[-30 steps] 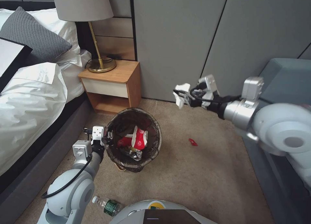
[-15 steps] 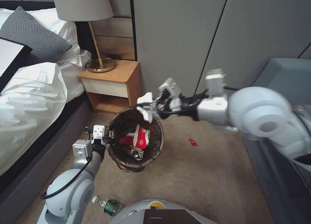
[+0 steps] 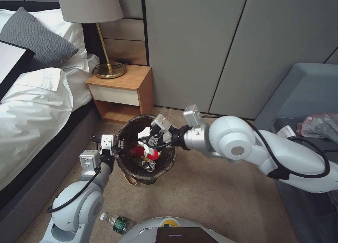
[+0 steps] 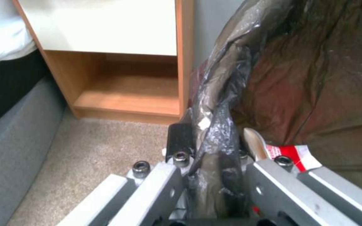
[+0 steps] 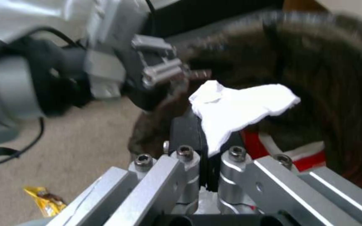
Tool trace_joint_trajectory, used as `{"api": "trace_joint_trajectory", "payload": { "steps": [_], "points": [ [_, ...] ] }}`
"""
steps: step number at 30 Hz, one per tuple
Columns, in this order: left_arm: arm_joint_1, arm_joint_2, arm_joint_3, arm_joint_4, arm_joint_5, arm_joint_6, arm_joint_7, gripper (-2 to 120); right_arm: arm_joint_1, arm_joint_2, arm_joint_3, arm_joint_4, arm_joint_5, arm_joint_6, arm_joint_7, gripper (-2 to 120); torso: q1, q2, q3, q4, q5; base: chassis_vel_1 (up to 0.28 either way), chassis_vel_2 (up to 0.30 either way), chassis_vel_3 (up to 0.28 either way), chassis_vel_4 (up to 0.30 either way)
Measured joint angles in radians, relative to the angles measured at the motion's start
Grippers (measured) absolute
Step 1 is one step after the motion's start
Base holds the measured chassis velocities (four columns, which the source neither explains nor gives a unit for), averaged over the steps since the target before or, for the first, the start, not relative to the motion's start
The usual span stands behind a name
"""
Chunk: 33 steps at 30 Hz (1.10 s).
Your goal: Pick up the trash bin, then pick up the garbage from the floor and place it into the trash bin.
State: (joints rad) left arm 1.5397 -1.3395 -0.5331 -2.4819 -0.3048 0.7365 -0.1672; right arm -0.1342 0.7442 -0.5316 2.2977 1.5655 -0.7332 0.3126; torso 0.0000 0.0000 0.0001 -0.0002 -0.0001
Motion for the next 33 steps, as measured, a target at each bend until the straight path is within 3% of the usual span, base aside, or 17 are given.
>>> {"api": "trace_joint_trajectory", "payload": {
  "steps": [10, 18, 33],
  "points": [
    [0.010, 0.004, -0.003, -0.017, -0.003, 0.000, 0.006, 0, -0.066, 0.018, -0.022, -0.041, -0.061, -0.002, -0.001, 0, 0.000, 0.000, 0.000, 0.0002, 0.0001, 0.000, 0.000, 0.000, 0.000],
    [0.011, 0.001, -0.004, -0.018, -0.007, -0.001, 0.007, 0, -0.082, 0.019, 0.033, -0.044, -0.068, 0.031, -0.002, 33, 0.000, 0.000, 0.000, 0.0002, 0.0001, 0.000, 0.000, 0.000, 0.000],
    [0.006, 0.000, -0.005, -0.019, -0.008, -0.001, 0.011, 0, -0.117, 0.005, 0.097, -0.020, -0.069, 0.054, 0.000, 82, 0.000, 0.000, 0.000, 0.0002, 0.0001, 0.000, 0.000, 0.000, 0.000]
  ]
}}
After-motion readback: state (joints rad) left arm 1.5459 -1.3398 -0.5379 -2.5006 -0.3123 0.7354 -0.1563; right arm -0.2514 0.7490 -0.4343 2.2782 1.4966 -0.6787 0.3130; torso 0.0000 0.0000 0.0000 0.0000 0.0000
